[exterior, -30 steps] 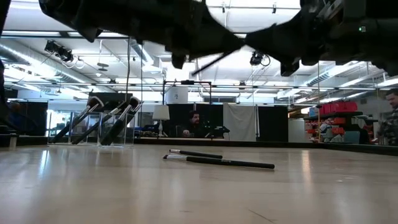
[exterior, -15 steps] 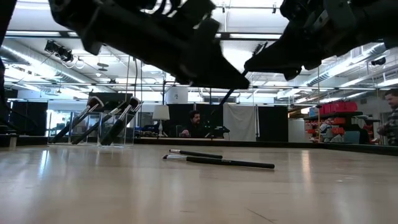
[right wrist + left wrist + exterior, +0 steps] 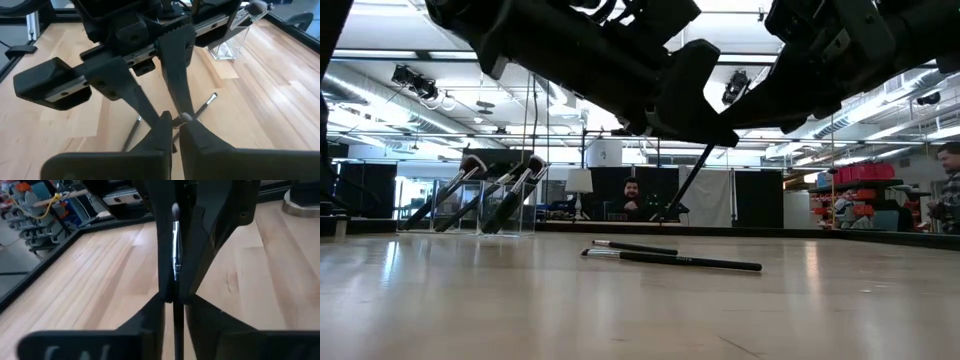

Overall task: Put items in baskets/containers
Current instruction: Put the eyeshadow brush into the transparent organizer

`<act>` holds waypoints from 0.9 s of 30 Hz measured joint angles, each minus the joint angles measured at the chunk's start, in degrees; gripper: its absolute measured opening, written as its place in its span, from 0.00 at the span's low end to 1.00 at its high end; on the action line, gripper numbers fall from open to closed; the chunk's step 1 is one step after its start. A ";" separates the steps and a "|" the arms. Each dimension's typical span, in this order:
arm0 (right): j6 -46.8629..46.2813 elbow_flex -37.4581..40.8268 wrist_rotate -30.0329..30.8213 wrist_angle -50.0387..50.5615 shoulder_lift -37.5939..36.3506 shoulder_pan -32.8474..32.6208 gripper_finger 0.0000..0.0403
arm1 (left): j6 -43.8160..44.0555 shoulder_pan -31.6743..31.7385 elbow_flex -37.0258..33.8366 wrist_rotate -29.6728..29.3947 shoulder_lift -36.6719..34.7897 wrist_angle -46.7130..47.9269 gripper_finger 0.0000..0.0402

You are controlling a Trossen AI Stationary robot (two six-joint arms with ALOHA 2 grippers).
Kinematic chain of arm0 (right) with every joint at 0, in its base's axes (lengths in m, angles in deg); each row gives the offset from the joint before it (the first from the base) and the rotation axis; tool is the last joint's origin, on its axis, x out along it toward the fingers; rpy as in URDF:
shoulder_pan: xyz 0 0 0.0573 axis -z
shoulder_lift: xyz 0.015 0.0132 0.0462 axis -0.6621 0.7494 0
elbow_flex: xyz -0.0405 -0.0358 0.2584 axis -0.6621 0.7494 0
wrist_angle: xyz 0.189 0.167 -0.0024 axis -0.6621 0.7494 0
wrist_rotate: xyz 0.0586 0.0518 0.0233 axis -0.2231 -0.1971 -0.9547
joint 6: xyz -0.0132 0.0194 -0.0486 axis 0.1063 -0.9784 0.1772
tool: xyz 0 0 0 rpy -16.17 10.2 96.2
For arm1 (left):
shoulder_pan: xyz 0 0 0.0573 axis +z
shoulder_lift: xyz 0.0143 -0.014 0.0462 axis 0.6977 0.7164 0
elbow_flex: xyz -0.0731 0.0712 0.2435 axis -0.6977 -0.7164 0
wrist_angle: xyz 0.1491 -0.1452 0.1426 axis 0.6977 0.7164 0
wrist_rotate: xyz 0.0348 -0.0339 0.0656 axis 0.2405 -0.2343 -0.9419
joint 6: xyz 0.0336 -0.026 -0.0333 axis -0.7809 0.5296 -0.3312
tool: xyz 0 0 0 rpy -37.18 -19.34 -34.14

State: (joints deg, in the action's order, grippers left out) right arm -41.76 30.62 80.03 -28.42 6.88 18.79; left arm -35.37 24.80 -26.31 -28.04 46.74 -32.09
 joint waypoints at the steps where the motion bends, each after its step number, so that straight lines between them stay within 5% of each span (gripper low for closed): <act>1: -0.07 0.00 -0.12 0.16 0.00 0.02 0.02 | 0.85 0.00 -0.05 0.16 0.00 0.24 0.16; 5: 0.03 0.00 0.07 0.33 0.01 0.04 0.06 | 2.67 0.00 -0.09 0.41 0.00 1.33 0.05; 18: 4.50 0.07 0.15 2.99 -10.64 -2.77 0.32 | 11.74 0.02 -0.20 -8.60 -3.65 19.33 0.05; 27: 0.72 5.46 0.00 -0.82 -10.25 -3.65 0.31 | 23.48 1.27 -21.33 -17.33 -23.84 20.60 0.05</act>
State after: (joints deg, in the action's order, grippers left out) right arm -41.04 36.08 80.02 -29.25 -3.37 15.14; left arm -11.89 26.07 -47.64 -45.37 22.90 -11.50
